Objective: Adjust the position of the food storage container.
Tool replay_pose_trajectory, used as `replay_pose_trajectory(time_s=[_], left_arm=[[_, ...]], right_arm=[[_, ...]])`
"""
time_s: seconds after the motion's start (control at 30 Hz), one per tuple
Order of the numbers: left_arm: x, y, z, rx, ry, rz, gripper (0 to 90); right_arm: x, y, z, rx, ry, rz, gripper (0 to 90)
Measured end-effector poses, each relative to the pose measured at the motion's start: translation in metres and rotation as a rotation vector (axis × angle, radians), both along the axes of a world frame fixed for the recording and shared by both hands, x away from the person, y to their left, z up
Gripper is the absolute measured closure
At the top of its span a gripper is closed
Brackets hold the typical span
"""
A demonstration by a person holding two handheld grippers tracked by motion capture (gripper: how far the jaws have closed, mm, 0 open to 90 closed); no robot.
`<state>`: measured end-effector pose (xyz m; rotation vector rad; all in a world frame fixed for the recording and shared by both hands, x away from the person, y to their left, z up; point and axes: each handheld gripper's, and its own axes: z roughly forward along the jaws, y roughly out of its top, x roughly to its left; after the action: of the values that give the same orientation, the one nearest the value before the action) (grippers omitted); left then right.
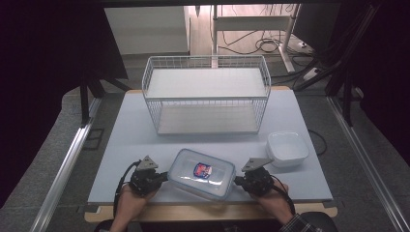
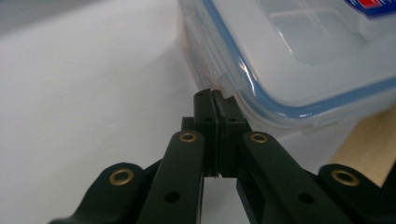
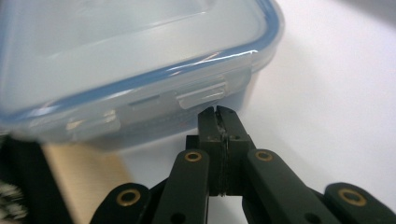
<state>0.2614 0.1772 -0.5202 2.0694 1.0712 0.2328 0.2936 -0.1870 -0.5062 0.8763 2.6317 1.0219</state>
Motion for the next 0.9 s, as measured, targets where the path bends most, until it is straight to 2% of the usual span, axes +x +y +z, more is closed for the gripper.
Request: replay_pose_trajectory(time_s=[0.03,0.13,0.2,0.23,0.27,0.37,0.6,0.77,0.9], left_arm=[[0.000,-0.005,0.000,0.002,0.003,-0.011,87.3],[-0.002,-0.009,0.001,0.006,0.002,-0.022,86.5],[-0.003,-0.009,0.001,-0.002,0.006,-0.023,86.6],[-0.003,-0.009,0.001,-0.002,0.006,-0.023,86.6],[-0.003,-0.008,0.000,-0.016,0.014,-0.025,86.7],[-0.004,-0.009,0.001,-0.015,0.015,-0.026,87.9],[-0.006,-0.014,0.002,-0.007,0.020,-0.042,89.1],[-0.006,-0.019,0.002,-0.002,0.019,-0.057,88.6],[-0.005,-0.018,0.001,0.010,0.010,-0.056,84.8]], right_arm=[[0.006,-0.006,0.000,-0.001,-0.005,-0.041,88.5],[0.010,-0.011,0.003,-0.006,-0.010,-0.072,87.6],[0.008,-0.017,0.008,0.031,0.003,-0.077,87.0],[0.008,-0.017,0.008,0.031,0.003,-0.077,87.0],[0.003,-0.021,0.013,0.063,0.022,-0.061,86.8],[0.002,-0.019,0.013,0.046,0.026,-0.042,88.6],[0.019,-0.015,0.013,0.020,-0.022,-0.076,89.5],[0.033,-0.014,0.013,0.027,-0.044,-0.104,89.6],[0.037,-0.015,0.013,0.037,-0.037,-0.104,89.5]])
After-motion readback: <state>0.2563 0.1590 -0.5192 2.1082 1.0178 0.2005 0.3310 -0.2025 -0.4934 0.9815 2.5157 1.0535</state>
